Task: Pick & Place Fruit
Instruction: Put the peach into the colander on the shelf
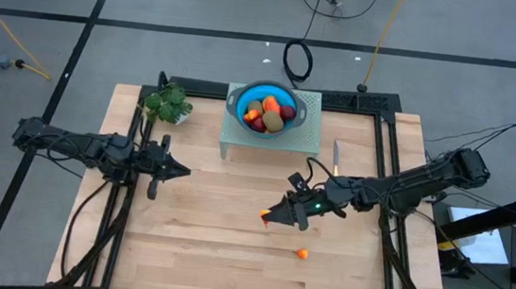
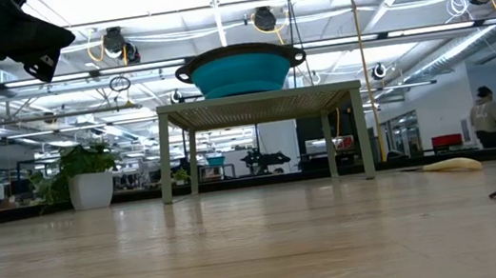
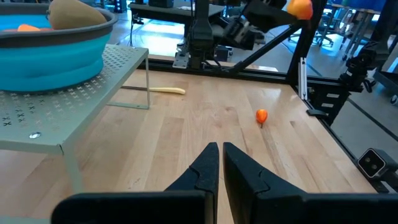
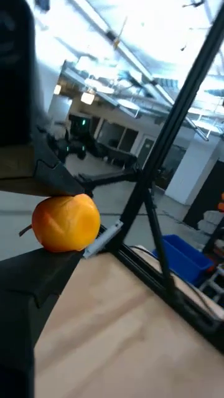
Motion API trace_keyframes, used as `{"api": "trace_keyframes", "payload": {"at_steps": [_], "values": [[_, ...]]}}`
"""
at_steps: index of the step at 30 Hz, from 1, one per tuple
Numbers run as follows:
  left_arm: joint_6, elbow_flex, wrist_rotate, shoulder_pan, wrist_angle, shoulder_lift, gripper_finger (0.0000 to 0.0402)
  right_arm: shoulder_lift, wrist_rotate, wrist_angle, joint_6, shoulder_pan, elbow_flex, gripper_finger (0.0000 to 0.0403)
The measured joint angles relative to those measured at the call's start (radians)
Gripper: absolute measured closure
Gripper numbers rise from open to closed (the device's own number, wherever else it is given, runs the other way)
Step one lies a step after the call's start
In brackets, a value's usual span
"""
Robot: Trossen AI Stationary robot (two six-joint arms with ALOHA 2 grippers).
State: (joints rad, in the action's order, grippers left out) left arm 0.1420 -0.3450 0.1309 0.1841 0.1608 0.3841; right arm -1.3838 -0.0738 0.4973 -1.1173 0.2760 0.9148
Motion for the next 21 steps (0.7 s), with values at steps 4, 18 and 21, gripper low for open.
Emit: {"api": "trace_keyframes", "payload": {"at_steps": [4,18,21], "values": [[0.0,0.0,0.0,0.0,0.0,0.0,0.038,0.0,0.0,0.0,0.139,-0.021,0.0,0.0285],[0.0,0.0,0.0,0.0,0.0,0.009,0.038,0.0,0.0,0.022,0.675,-0.097,0.0,0.0285],[0.0,0.0,0.0,0.0,0.0,0.015,0.038,0.0,0.0,0.046,0.756,-0.124,0.0,0.0285]]}}
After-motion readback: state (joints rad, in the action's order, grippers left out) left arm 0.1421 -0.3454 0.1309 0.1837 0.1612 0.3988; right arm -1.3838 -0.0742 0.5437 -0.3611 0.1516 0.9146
